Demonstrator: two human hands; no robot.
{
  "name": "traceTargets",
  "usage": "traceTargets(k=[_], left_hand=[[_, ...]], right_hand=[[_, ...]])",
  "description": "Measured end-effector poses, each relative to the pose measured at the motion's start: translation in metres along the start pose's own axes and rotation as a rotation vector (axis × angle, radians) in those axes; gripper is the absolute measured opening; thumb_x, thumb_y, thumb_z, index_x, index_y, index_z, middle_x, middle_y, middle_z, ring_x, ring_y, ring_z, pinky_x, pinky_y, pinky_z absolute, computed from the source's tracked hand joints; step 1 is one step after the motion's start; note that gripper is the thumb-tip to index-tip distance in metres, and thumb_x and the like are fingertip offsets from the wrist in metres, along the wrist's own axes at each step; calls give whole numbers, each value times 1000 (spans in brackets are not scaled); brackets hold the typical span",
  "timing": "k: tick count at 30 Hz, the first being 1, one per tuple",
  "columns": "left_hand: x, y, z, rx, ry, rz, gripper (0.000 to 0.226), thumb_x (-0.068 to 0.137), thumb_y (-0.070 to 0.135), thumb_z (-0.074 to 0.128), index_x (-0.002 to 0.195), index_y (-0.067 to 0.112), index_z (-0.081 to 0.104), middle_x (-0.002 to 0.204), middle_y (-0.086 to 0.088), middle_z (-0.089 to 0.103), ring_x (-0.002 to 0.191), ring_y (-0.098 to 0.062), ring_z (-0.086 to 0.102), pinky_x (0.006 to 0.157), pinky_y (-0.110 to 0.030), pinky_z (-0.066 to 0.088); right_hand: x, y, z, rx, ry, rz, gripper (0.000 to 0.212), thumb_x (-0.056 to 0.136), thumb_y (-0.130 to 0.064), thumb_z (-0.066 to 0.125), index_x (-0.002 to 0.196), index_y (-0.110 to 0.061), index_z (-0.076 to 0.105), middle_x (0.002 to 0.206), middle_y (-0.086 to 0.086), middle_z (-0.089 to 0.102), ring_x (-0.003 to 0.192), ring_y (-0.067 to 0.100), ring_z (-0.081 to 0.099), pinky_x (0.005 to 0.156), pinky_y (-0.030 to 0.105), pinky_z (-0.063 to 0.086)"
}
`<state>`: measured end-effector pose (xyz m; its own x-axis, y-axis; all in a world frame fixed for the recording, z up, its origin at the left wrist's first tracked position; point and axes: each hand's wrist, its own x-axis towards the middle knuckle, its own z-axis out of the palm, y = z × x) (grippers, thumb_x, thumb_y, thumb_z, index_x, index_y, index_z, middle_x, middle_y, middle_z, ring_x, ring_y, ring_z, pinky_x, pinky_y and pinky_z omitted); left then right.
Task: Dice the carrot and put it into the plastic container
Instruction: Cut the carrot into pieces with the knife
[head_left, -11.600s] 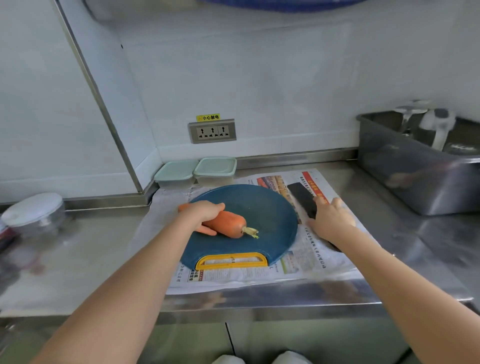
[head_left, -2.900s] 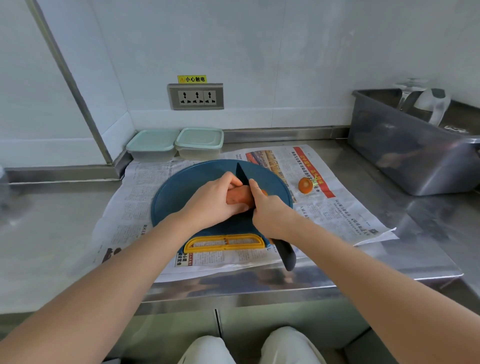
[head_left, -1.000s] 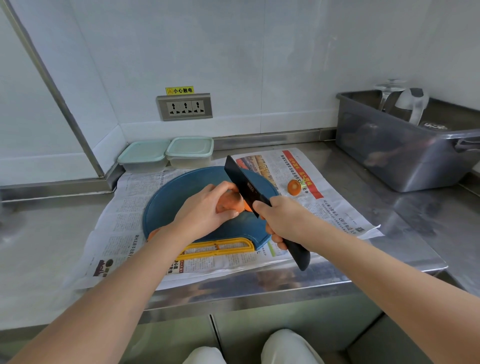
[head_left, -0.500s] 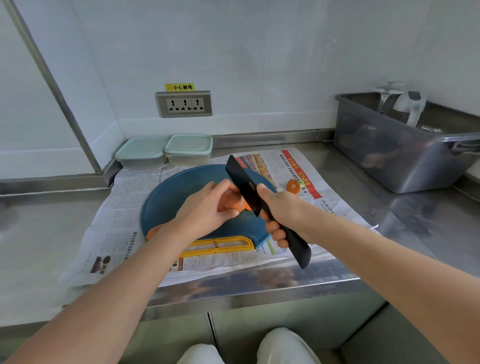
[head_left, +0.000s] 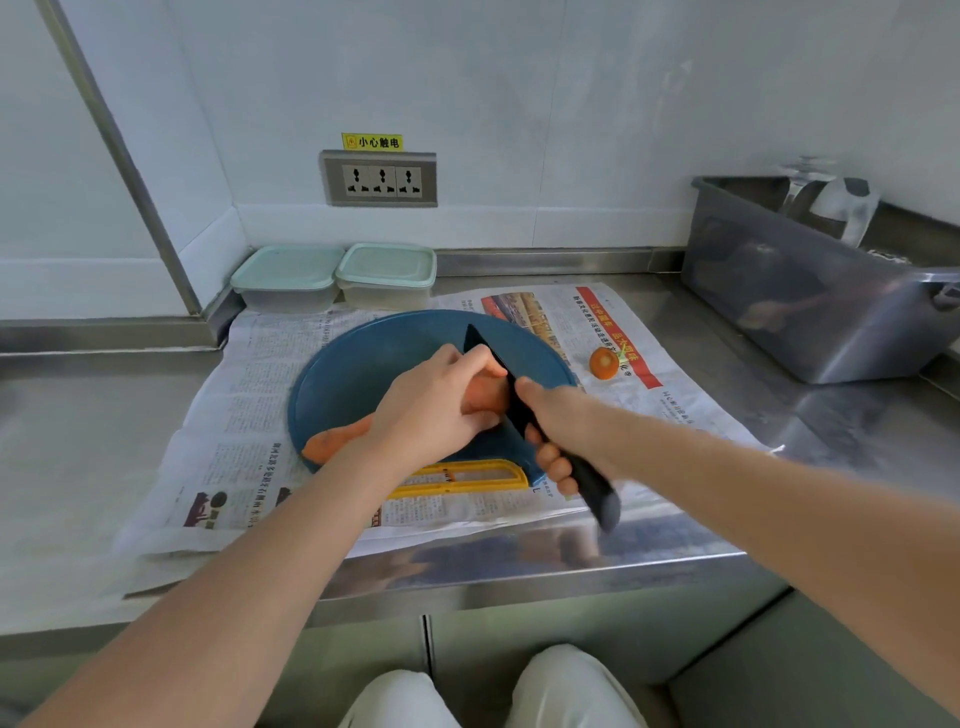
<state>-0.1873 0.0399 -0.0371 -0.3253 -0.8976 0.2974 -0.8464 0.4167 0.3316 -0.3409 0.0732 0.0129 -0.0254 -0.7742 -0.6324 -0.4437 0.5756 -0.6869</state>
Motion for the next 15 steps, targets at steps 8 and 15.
traceTargets(k=[8,15], left_hand=[[5,-13,-2,-83,-42,-32,44,83,47,65,120,40,43,109,5,52,96,-17,57,77,-33,48],[8,-15,-1,-92,-31,-28,39,82,46,67,111,38,42,111,5,57,98,-16,58,79,-33,49]], right_hand=[[14,5,1,110,-44,5,53,95,-59,36,68,-14,42,47,2,37,36,15,31,39,20,30],[6,-8,-18,109,-37,-96,53,97,-56,33,68,-13,43,47,1,39,35,14,32,36,19,32]])
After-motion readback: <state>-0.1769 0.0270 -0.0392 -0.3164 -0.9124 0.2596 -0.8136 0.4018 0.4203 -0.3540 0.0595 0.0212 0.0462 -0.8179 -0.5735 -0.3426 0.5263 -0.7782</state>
